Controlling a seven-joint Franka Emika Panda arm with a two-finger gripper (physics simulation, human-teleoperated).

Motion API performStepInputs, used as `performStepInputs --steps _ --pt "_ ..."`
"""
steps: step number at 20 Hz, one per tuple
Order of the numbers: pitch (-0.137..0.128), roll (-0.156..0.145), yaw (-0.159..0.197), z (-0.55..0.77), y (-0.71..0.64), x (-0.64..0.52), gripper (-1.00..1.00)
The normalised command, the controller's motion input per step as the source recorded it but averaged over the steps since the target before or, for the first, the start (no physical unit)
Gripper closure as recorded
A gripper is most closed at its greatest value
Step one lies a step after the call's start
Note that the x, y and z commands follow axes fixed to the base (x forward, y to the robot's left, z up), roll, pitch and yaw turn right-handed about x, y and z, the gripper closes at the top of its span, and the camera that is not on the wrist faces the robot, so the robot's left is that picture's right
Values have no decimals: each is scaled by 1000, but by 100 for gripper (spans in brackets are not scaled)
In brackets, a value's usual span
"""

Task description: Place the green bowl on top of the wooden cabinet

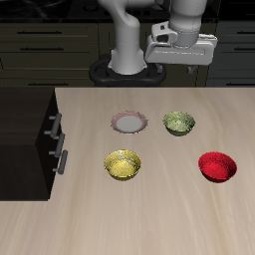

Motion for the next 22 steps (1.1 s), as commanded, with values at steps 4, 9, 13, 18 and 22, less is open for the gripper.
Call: performStepInputs --steps 4,9,13,18,22 --pt "0 -6 -16 -15 -54 5 -100" --pt "5 -28 -8 -97 -121 96 -100" --pt "42 -18 -4 -337 -77 152 -100" --pt "15 1 -2 -253 5 7 -100" --pt "60 -20 -2 -427 -11 58 -100"
